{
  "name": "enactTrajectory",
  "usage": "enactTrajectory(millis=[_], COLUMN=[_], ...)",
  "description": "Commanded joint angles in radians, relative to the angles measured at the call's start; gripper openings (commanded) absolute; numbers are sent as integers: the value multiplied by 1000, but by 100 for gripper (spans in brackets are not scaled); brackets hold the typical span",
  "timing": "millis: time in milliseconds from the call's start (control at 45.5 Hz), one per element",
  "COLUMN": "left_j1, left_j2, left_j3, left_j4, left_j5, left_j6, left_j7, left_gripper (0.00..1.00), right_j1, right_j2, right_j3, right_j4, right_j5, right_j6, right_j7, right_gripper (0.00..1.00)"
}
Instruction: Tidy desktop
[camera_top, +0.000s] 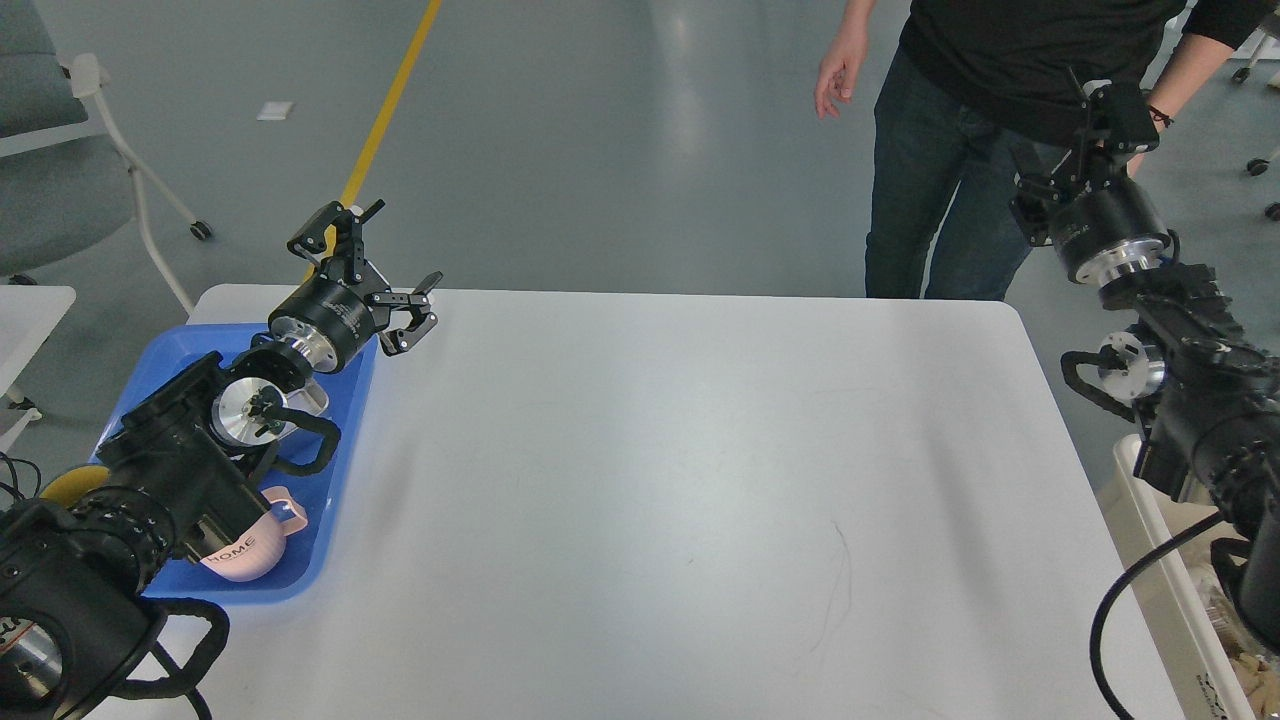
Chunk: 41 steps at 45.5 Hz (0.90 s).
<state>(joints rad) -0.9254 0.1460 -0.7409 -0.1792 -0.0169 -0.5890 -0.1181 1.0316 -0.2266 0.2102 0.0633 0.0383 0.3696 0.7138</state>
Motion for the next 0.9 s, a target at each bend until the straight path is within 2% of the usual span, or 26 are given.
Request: enactTrajectory(millis=[0,198,549,879], left_j1=[3,3,5,13], left_j2=[-2,-28,-69,-72], left_j3=[-2,-3,-17,-2], left_j4=[1,1,1,1], left_j5=[0,-2,-12,-8], left_j6=[1,26,52,35], left_j7=[0,0,-11,-15], left_gripper=[97,97,97,97], right_j1=[-2,-25,-53,-80], right_j2=[59,133,233,239], right_j3=[93,227,230,224], right_j4=[7,7,13,15], right_j5=[0,0,-1,-3], right_j6=[3,3,43,46], right_j7=[7,7,6,0], right_gripper=[100,100,100,100])
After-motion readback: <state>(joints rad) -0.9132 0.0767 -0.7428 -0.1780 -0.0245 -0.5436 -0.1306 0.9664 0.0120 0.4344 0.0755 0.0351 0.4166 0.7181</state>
